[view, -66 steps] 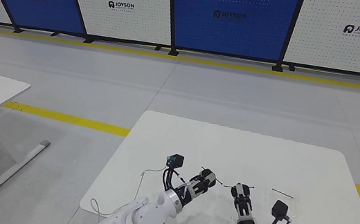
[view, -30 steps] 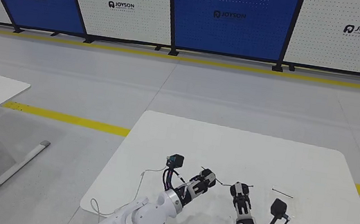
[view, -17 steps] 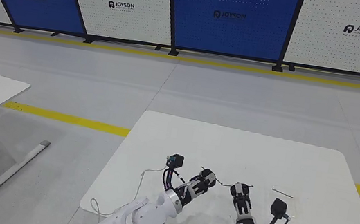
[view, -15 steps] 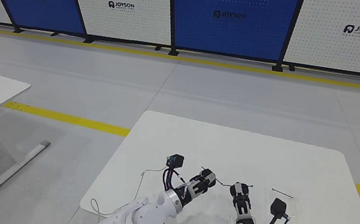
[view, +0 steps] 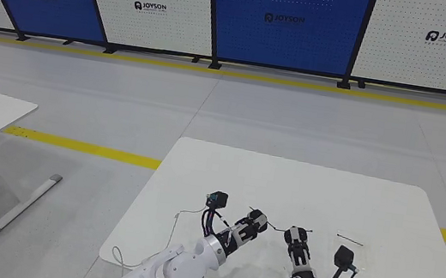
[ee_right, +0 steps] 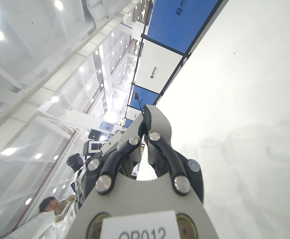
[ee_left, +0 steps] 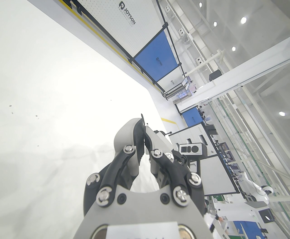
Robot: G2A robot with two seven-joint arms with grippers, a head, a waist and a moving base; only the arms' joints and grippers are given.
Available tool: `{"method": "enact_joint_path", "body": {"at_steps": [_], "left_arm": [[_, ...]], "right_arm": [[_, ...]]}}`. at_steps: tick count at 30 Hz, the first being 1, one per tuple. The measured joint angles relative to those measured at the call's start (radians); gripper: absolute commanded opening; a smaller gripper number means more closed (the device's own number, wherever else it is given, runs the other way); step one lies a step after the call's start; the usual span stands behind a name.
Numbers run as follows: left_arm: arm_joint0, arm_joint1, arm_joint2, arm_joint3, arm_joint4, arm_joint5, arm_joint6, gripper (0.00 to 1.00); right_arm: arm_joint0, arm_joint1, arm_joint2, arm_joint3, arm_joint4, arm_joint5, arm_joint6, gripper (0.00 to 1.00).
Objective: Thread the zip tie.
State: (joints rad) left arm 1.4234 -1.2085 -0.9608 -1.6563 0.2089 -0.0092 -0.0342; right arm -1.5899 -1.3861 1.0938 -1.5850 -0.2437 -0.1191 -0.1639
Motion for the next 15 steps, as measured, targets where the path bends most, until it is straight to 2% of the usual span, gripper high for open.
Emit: {"method": "enact_joint_path", "body": {"at_steps": [8,15], "left_arm": [[0.0,0.0,0.0,0.0,0.0,0.0,0.0,0.0],[0.0,0.0,0.0,0.0,0.0,0.0,0.0,0.0]], "right_arm": [[0.0,0.0,0.001,0.0,-0.002,0.001,-0.001,0.0],[-0.001,-0.002,0.002,-0.01,-0.049,0.017,-0.031,0.0]]}}
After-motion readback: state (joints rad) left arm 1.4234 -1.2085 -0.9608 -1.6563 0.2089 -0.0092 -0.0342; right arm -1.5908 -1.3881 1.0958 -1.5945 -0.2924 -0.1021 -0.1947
